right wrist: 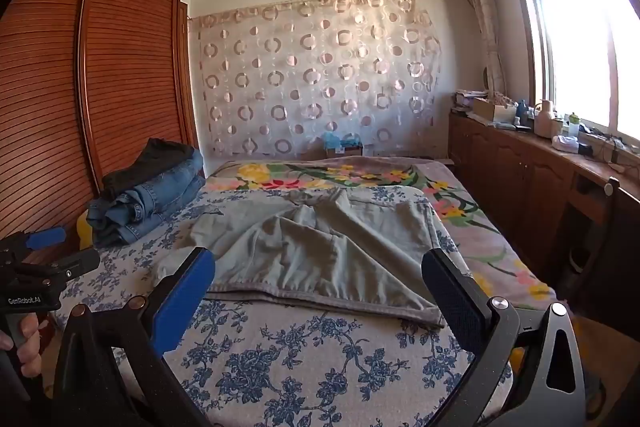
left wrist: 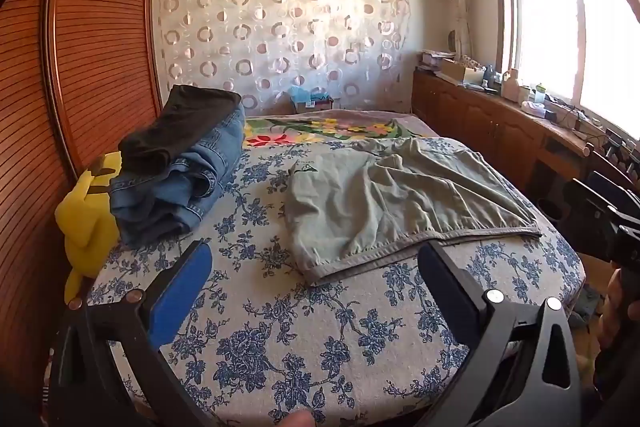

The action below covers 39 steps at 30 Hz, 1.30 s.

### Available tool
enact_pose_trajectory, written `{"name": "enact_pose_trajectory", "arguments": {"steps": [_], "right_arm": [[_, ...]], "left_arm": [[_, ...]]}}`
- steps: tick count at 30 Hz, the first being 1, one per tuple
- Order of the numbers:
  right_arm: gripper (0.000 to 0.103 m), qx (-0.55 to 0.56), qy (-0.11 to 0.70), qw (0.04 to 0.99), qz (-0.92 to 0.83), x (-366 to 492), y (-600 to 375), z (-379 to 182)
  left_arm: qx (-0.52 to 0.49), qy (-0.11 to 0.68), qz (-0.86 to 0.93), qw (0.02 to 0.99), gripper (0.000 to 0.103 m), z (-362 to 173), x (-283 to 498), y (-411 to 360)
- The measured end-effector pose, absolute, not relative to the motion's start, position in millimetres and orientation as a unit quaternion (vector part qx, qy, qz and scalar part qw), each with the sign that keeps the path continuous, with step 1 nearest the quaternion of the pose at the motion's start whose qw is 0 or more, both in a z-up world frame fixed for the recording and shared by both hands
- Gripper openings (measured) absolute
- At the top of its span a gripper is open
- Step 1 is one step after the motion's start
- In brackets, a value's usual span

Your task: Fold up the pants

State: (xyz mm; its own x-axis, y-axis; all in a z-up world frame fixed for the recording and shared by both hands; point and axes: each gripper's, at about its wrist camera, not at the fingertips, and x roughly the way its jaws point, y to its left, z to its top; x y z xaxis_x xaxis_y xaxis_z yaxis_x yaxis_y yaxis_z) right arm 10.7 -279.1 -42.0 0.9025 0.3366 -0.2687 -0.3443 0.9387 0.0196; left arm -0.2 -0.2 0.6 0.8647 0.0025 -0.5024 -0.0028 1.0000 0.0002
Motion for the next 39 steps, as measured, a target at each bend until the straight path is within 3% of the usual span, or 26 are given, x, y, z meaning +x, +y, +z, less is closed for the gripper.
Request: {"name": "enact_pose_trajectory", "arguments": {"steps": [39], "right_arm": [[0.103,-0.016,0.138,0.975,0.175,8.4,-276.2,-42.8]], "left_arm": [[-0.008,0.253,0.003,0.967,0.103,4.0,-5.2,7.8]]}}
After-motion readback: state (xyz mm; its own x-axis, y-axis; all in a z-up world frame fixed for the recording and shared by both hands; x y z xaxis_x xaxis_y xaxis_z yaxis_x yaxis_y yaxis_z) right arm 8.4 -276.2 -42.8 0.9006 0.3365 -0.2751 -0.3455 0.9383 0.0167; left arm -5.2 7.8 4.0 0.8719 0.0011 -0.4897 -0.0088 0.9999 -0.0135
